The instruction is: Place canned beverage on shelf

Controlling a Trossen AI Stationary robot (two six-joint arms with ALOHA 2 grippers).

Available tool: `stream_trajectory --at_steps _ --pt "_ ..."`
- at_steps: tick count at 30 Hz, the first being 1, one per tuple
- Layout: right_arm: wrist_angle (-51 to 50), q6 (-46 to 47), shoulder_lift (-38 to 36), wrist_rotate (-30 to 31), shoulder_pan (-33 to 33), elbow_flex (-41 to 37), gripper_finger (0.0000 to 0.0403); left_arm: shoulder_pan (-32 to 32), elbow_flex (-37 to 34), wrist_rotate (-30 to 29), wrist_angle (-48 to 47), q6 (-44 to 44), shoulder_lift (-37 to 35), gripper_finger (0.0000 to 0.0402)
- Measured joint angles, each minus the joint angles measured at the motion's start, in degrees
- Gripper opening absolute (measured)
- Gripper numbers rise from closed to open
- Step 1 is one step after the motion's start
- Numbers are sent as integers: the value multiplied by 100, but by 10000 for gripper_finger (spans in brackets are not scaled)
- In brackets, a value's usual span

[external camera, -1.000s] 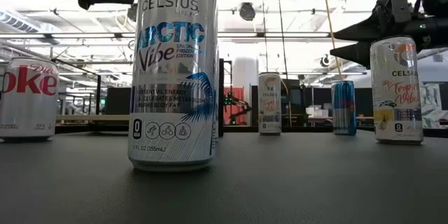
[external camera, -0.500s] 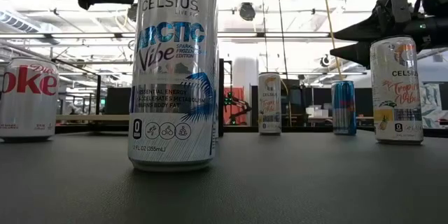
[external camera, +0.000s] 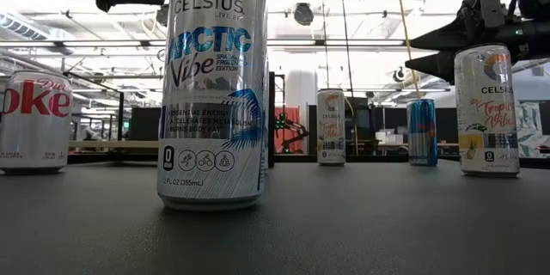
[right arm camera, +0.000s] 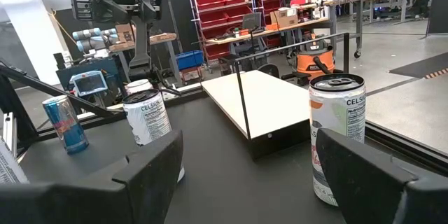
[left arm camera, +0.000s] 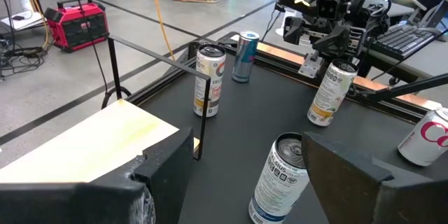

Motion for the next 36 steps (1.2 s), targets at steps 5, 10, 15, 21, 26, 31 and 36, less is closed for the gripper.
stream_trajectory --at_steps 5,10,15,21,26,31,36 --pt "1 0 0 0 0 0 310 0 0 0 0 -2 1 267" --pt "0 0 0 -2 0 0 310 0 0 0 -1 -1 1 267" --pt "0 0 0 0 0 0 310 2 0 0 -1 -2 1 267" --pt "0 0 0 0 0 0 310 0 0 0 -1 -2 1 267" --pt "2 0 0 1 0 0 310 2 0 0 0 -1 1 267" --pt "183 0 0 1 0 0 310 0 0 0 0 -2 1 267" --pt "810 -378 -2 18 -4 0 310 1 0 0 0 0 1 267"
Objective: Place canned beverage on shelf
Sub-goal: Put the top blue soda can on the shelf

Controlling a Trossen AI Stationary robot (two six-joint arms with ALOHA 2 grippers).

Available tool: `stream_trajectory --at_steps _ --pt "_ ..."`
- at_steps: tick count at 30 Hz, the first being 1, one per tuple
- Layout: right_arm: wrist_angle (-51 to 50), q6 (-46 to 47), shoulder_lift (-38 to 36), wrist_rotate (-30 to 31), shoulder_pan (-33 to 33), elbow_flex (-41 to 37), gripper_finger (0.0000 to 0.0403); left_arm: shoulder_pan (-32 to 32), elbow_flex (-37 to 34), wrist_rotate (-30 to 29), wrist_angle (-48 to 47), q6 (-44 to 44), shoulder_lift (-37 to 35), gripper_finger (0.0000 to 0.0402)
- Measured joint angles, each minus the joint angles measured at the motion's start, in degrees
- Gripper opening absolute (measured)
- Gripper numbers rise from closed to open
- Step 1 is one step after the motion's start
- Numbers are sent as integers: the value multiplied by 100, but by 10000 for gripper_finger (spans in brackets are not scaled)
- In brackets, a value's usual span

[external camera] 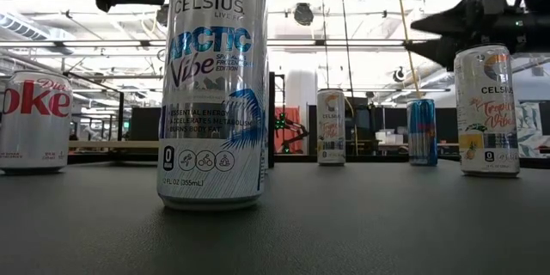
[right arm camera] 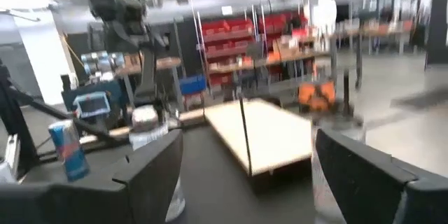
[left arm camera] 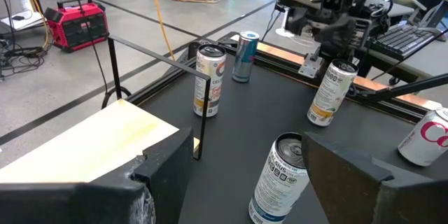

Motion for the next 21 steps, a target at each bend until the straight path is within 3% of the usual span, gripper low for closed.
stream_trajectory --at_steps 3,15,21 --pt "187 -311 0 7 0 0 310 -1 0 0 -2 -2 1 267" --pt "-156 35 2 -4 0 -2 310 1 0 0 0 0 1 267" --pt "270 80 2 18 -2 -2 310 0 0 0 0 -1 0 267"
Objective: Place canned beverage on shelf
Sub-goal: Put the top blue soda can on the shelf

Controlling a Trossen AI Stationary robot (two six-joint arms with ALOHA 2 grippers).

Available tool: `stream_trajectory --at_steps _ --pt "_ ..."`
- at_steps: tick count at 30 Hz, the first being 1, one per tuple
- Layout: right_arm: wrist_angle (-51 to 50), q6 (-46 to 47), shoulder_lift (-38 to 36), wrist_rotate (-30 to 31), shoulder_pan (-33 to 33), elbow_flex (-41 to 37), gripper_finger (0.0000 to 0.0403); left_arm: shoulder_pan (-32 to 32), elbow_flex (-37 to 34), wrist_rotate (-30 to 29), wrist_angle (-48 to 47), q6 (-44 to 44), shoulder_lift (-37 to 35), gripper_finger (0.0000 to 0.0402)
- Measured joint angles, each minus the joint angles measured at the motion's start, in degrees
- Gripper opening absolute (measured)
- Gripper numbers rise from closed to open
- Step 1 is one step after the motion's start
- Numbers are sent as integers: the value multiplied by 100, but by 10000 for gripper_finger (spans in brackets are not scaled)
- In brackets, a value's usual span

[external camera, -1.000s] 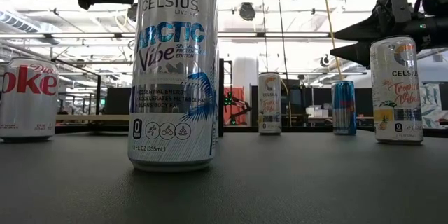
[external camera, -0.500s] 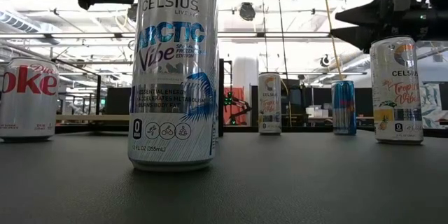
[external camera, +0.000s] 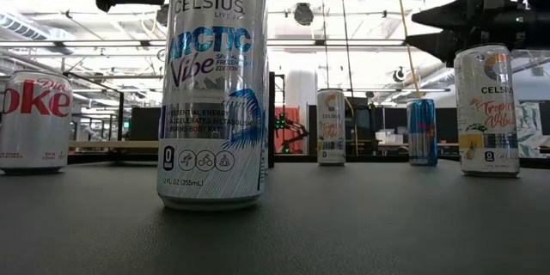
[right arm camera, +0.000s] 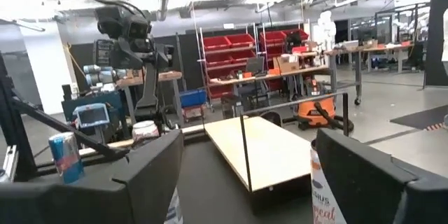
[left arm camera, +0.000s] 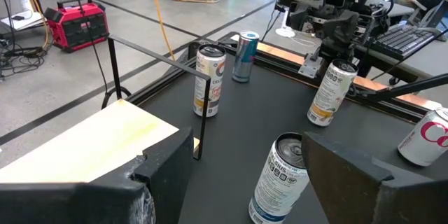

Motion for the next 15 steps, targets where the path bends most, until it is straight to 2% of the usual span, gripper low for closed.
stream_trajectory --at_steps 9,15 --pt "1117 -183 0 -3 0 0 310 -1 0 0 -1 -1 0 267" --pt "2237 -929 0 198 -1 0 310 1 0 0 0 1 -2 267"
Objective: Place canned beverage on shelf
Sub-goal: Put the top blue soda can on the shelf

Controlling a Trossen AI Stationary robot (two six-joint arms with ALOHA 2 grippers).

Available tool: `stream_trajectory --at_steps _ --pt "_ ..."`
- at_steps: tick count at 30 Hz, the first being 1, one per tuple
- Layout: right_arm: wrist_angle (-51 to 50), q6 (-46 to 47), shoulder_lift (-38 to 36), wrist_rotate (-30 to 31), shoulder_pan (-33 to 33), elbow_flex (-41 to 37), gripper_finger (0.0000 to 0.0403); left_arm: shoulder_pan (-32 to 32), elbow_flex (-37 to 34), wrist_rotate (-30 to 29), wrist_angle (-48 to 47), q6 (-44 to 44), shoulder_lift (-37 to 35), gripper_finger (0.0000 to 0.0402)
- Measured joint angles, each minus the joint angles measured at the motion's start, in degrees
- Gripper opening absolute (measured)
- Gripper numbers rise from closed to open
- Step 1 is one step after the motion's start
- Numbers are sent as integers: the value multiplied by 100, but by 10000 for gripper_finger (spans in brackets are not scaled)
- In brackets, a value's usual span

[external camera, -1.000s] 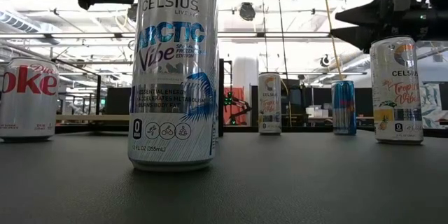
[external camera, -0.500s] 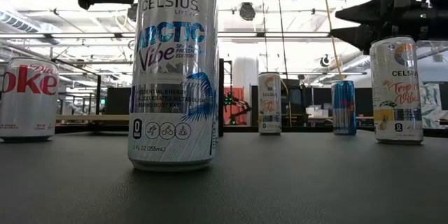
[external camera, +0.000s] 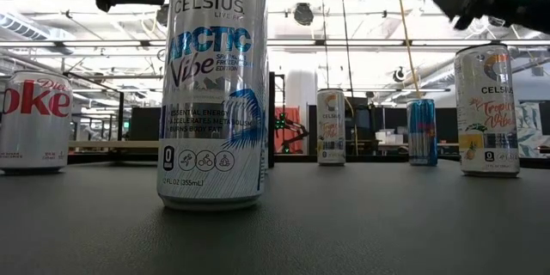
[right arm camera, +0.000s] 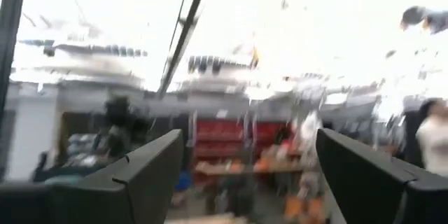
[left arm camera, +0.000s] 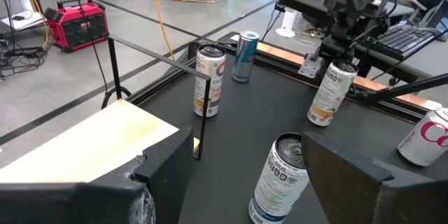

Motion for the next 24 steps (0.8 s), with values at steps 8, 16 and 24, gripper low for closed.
stream_trajectory --at_steps 8,16,24 --pt "65 312 -2 -487 1 0 310 -2 0 0 0 -1 0 267" --pt "-103 435 -1 -826 3 0 310 -2 0 -2 0 -1 1 267" --pt "-4 149 -2 -819 3 0 310 0 0 -2 0 -1 0 267"
